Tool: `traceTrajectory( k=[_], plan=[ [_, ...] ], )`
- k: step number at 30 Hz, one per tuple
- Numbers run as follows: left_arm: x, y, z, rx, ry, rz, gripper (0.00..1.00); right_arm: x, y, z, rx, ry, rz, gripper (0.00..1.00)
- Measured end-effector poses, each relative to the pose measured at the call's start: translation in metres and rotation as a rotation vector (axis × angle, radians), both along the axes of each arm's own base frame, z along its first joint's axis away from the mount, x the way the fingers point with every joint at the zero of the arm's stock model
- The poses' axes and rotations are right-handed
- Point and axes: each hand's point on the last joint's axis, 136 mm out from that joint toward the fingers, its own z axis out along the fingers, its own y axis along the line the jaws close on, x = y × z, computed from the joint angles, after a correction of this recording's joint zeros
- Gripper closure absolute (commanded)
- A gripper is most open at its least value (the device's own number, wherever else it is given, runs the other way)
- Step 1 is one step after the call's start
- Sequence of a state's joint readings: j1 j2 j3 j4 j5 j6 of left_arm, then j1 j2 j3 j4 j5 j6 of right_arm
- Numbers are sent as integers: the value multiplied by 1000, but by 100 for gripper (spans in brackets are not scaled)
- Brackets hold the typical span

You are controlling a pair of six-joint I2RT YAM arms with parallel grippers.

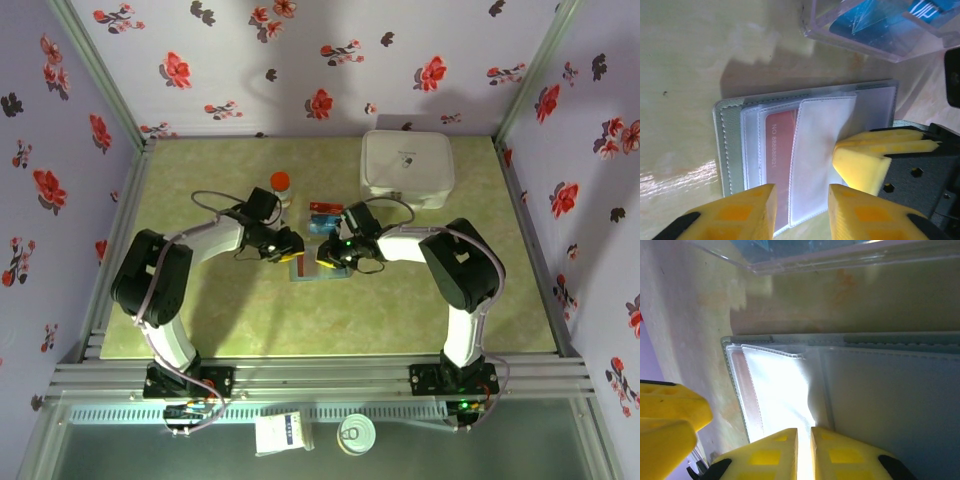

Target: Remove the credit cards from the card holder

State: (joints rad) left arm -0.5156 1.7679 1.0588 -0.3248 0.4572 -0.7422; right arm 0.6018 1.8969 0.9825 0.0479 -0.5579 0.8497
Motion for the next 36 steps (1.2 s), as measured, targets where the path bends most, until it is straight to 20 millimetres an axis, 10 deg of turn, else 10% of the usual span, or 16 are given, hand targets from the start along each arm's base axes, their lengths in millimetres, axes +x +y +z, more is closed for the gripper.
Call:
traceTrajectory(
  k=[36],
  plan=[
    [3,-26,-20,-10,39,-25,68,0,-12,-7,-90,-12,27,99]
  ],
)
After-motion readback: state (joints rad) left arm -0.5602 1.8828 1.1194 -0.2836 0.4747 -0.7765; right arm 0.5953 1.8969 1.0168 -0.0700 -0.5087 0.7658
